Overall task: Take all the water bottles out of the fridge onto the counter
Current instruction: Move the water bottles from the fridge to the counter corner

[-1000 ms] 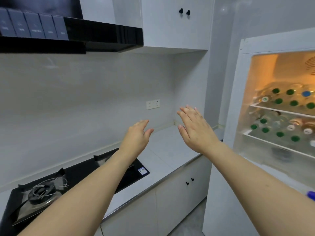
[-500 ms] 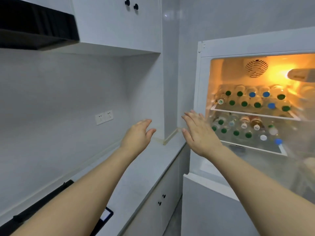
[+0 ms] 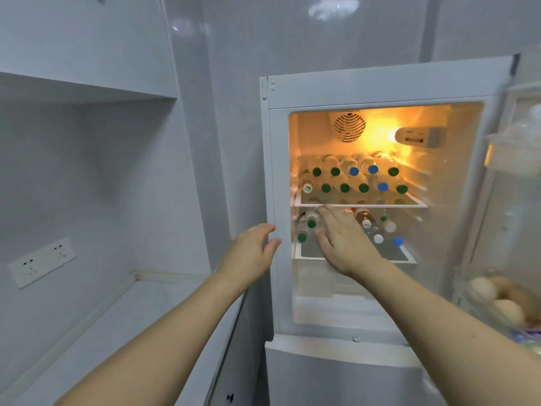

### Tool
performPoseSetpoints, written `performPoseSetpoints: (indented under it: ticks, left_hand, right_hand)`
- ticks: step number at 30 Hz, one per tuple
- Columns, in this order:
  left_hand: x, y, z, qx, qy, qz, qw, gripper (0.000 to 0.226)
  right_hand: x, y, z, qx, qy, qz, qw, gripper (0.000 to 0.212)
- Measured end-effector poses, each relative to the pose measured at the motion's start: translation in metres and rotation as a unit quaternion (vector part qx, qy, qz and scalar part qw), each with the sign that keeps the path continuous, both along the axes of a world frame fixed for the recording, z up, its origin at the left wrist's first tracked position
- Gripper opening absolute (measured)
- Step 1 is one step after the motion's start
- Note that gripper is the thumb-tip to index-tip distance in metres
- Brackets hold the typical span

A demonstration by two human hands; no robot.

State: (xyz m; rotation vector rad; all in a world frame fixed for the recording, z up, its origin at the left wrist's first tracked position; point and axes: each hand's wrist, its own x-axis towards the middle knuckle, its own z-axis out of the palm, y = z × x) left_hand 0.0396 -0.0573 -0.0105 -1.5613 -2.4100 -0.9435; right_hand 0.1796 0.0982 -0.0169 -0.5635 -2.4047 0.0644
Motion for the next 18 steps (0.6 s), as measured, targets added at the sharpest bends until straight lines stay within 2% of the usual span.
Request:
performPoseSetpoints:
  ticks: [9, 10, 18]
  left_hand:
    - [-0.014, 0.128, 0.014, 0.023, -0.011, -0.072, 0.997, 0.035]
    - [-0.021, 0.168, 0.018, 0.018, -0.005, -0.079, 0.997, 0.034]
    - [-0.063, 0.265, 0.038, -0.021, 0.028, -0.008, 0.999, 0.019]
  right_hand:
    - [-0.031, 0.114, 0.023, -0.024, 0.001, -0.087, 0.996, 0.044]
    - [-0.040, 0.149, 0.027, -0.029, 0.003, -0.099, 0.995, 0.043]
    - [-0.064, 0.220, 0.038, -0.139, 0.022, -0.122, 0.983, 0.045]
